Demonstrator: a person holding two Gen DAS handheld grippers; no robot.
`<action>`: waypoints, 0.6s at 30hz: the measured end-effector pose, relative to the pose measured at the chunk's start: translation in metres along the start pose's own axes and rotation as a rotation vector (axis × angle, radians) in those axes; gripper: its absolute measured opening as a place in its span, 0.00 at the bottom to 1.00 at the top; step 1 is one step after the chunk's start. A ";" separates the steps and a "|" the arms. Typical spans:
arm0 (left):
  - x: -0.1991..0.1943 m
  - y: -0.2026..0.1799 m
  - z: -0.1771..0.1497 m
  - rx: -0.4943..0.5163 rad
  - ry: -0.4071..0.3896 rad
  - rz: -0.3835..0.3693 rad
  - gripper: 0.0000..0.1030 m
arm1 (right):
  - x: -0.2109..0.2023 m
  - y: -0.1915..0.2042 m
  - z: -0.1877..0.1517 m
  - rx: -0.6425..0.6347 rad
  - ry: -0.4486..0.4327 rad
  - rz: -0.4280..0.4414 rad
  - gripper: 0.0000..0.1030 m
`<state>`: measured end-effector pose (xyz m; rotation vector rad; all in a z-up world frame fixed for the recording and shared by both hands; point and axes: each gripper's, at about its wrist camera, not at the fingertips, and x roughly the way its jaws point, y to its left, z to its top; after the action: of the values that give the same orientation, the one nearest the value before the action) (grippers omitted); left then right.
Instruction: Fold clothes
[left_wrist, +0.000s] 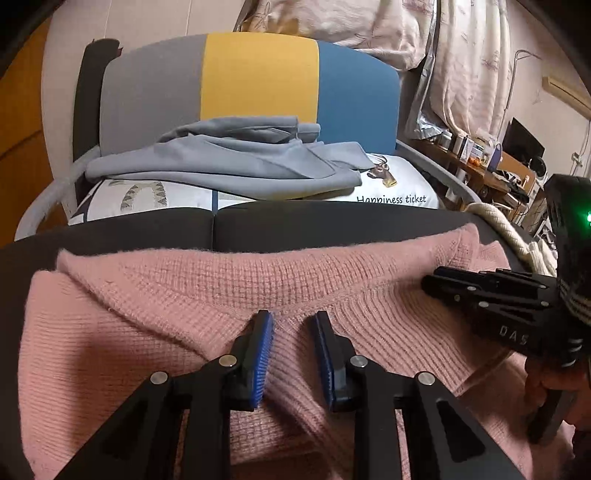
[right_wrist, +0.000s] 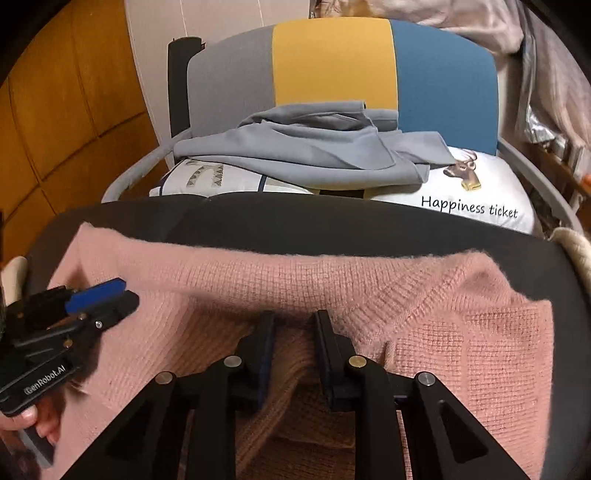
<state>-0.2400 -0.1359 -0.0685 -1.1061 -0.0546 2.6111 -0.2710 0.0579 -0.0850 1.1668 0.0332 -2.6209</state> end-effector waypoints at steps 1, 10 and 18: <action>-0.002 0.004 0.002 -0.019 0.004 -0.025 0.24 | 0.000 0.001 0.002 -0.009 0.007 -0.002 0.20; -0.045 -0.015 -0.028 0.018 0.008 -0.008 0.24 | -0.055 0.033 -0.023 -0.036 0.010 0.104 0.27; -0.084 -0.006 -0.048 0.015 0.103 -0.027 0.24 | -0.084 0.018 -0.045 0.083 0.028 0.117 0.43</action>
<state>-0.1490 -0.1584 -0.0432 -1.2243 -0.0272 2.5220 -0.1797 0.0662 -0.0525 1.1950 -0.1364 -2.5248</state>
